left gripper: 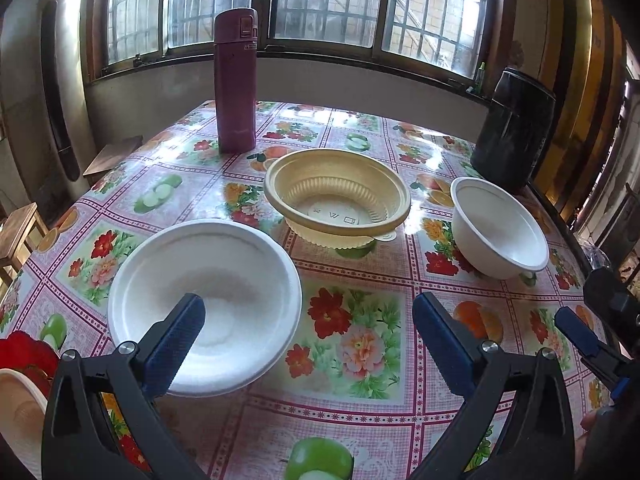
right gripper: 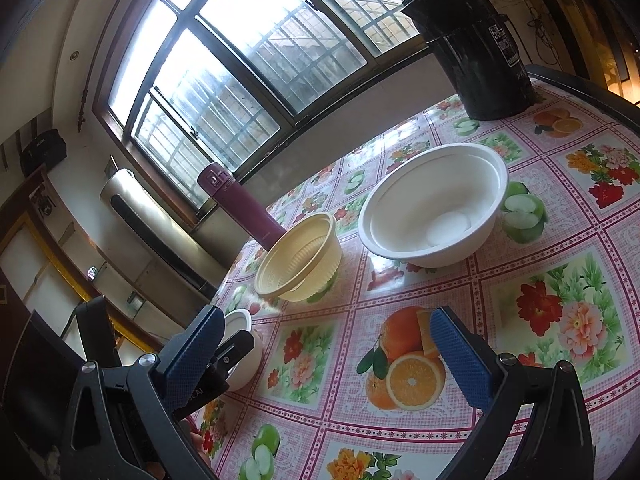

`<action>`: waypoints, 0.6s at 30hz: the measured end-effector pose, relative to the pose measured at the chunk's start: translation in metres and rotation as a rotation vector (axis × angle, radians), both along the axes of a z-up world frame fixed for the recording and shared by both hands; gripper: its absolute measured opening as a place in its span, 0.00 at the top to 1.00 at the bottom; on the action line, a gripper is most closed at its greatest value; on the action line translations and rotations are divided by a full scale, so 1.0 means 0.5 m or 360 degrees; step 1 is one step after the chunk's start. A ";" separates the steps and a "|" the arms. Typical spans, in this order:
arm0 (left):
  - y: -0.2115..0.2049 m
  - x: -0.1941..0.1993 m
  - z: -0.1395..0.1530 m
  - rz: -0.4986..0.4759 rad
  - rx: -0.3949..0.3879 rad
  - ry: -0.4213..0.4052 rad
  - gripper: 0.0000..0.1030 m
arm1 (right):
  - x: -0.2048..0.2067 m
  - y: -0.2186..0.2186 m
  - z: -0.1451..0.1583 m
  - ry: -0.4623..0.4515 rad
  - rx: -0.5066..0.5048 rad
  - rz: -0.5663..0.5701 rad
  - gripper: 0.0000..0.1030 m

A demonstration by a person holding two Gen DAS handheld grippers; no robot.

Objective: Organize plates and bowls
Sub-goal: 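Move both grippers toward the shallow white bowl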

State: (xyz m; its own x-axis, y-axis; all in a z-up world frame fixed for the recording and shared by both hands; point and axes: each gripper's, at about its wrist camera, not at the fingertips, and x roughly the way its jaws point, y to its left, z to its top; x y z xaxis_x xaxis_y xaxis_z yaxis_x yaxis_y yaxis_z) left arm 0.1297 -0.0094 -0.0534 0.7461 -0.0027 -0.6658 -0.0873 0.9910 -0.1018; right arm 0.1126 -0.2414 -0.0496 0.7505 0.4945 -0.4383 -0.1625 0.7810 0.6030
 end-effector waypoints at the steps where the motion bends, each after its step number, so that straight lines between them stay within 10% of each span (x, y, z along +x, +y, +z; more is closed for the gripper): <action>1: 0.004 0.002 -0.002 0.0000 -0.0007 0.0006 0.00 | 0.000 0.002 0.001 -0.0002 -0.0007 0.0001 0.00; 18: 0.105 0.023 -0.011 0.0081 -0.0040 0.0039 0.00 | -0.007 0.018 0.002 -0.0039 -0.0099 0.0019 0.00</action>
State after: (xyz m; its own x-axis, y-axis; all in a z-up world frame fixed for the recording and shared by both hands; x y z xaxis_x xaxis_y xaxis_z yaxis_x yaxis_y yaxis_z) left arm 0.1414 0.0433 -0.0591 0.7293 0.0178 -0.6839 -0.1400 0.9824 -0.1237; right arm 0.1093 -0.2323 -0.0487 0.7554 0.4761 -0.4502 -0.1862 0.8147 0.5492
